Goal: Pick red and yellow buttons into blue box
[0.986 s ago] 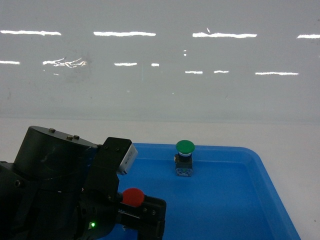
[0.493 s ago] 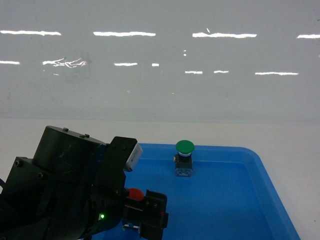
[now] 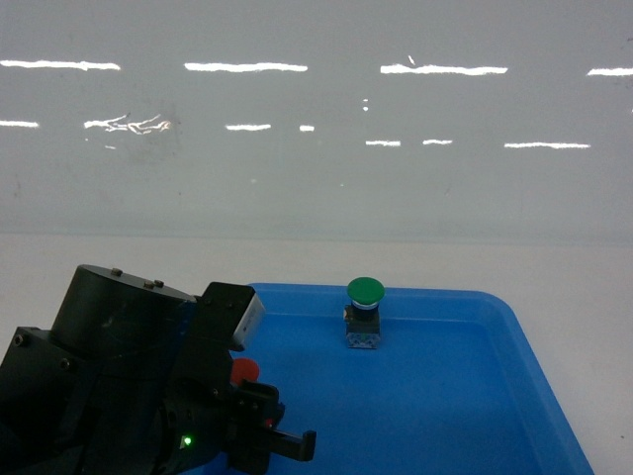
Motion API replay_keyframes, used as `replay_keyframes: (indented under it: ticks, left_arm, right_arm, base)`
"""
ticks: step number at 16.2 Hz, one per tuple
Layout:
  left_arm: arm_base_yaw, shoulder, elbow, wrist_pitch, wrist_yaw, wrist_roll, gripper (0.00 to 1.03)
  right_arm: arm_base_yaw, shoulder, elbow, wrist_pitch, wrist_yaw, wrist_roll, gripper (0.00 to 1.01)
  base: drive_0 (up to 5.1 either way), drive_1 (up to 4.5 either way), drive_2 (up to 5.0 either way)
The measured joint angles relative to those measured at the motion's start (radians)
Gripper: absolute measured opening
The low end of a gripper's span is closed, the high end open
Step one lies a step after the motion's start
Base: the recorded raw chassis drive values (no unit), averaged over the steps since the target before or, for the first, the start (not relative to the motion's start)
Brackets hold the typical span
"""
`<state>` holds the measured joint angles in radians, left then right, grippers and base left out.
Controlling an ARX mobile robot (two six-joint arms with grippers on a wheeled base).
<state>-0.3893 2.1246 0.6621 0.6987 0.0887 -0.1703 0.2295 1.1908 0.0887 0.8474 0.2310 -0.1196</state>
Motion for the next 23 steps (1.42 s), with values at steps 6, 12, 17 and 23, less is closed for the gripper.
replay_keyframes:
  ticks: [6,12,17,23]
  left_arm:
    - [0.06,-0.31,-0.055,-0.026,-0.055,-0.043,0.25]
    - [0.087,-0.6,-0.242,-0.061,-0.181,-0.039,0.25]
    - [-0.06,-0.862,-0.345,-0.209,-0.38,-0.068,0.25]
    - [-0.068,-0.807,-0.334,-0.195,-0.485,-0.148,0.25]
  right_arm:
    - [0.0,0.0,0.0,0.0,0.0,0.0,0.28]
    - [0.0,0.0,0.0,0.0,0.0,0.0,0.28]
    - [0.0,0.0,0.0,0.0,0.0,0.0,0.28]
    - [0.0,0.0,0.0,0.0,0.0,0.0,0.28]
  base:
    - [0.0,0.0,0.0]
    - [0.0,0.0,0.0]
    - [0.0,0.0,0.0]
    - [0.0,0.0,0.0]
